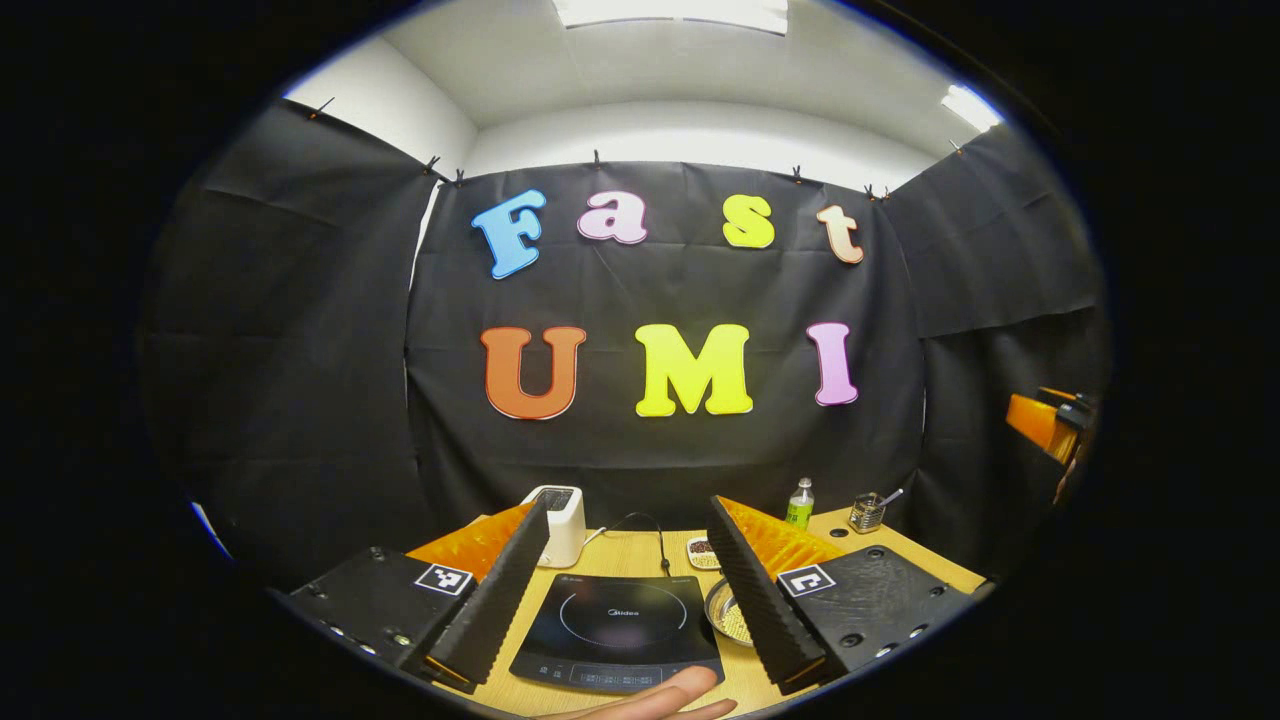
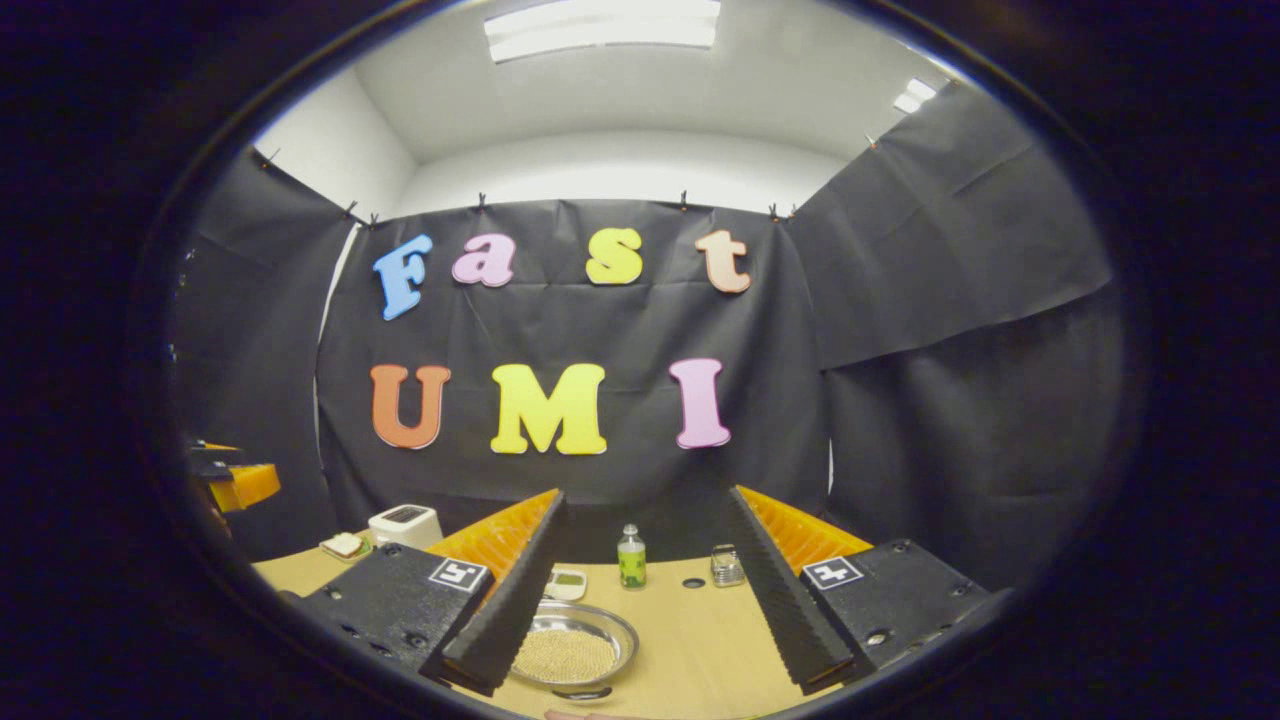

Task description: First push the handle of the pot to place it horizontally, then grasp the pot with both hands and set it on the induction cooktop.

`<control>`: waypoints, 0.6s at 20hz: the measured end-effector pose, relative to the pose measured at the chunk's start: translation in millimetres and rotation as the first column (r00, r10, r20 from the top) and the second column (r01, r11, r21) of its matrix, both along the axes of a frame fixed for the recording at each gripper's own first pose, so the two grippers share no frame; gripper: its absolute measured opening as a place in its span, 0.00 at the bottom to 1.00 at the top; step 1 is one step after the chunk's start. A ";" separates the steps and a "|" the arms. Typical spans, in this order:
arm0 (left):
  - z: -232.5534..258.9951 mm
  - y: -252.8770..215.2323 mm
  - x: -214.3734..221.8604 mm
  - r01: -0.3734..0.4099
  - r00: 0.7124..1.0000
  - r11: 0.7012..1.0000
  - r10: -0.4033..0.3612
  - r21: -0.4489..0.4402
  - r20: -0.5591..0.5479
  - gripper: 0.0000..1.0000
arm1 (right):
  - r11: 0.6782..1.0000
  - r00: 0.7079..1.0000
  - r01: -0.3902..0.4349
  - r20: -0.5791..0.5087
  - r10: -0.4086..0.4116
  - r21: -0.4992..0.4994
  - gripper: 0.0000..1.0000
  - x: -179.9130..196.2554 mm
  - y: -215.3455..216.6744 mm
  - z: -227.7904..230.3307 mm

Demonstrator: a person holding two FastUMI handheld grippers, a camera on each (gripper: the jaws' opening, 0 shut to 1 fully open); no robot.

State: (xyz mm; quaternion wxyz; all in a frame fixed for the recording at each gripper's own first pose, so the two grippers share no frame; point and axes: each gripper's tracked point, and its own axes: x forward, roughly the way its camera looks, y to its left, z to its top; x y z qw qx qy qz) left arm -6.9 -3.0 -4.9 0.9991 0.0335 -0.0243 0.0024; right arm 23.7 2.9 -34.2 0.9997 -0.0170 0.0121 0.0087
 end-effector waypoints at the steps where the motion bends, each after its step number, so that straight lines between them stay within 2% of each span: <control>1: -0.1 -0.8 -1.0 0.003 1.000 1.000 -0.003 0.002 0.001 0.95 | 1.000 0.999 -0.029 -0.014 0.029 0.003 0.96 4.3 8.1 -8.4; 3: -1.1 -1.2 -3.4 0.004 1.000 1.000 -0.004 0.005 0.009 0.95 | 0.998 0.998 -0.055 -0.029 0.055 -0.015 0.92 14.1 14.0 -24.5; 4: -2.0 -1.9 -4.6 0.005 1.000 1.000 -0.005 0.009 0.012 0.95 | 0.997 0.997 -0.067 -0.042 0.066 -0.025 0.83 17.5 17.2 -33.1; 5: -2.8 -1.7 -7.0 0.004 1.000 1.000 -0.004 0.011 0.014 0.95 | 0.996 0.995 -0.082 -0.062 0.080 -0.030 0.81 20.5 23.5 -44.4; 7: -5.2 -1.4 -11.8 0.000 1.000 1.000 -0.001 0.013 0.022 0.95 | 0.993 0.989 -0.116 -0.094 0.115 -0.005 0.70 23.1 35.8 -61.7; 8: -5.6 -1.5 -13.6 0.000 1.000 1.000 0.000 0.013 0.026 0.95 | 0.991 0.985 -0.131 -0.115 0.129 -0.009 0.53 25.0 40.4 -73.5; 9: -8.4 -2.0 -15.0 0.001 1.000 1.000 -0.002 0.014 0.028 0.95 | 0.990 0.980 -0.143 -0.143 0.139 -0.017 0.42 27.6 44.5 -85.6; 10: -9.9 0.2 -15.6 0.000 1.000 1.000 -0.001 0.015 0.027 0.95 | 0.989 0.975 -0.148 -0.172 0.142 -0.022 0.19 28.4 48.1 -98.8; 12: -10.7 2.4 -17.2 -0.003 1.000 1.000 0.003 0.017 0.029 0.95 | 0.988 0.964 -0.157 -0.221 0.150 -0.012 0.00 28.4 53.4 -122.1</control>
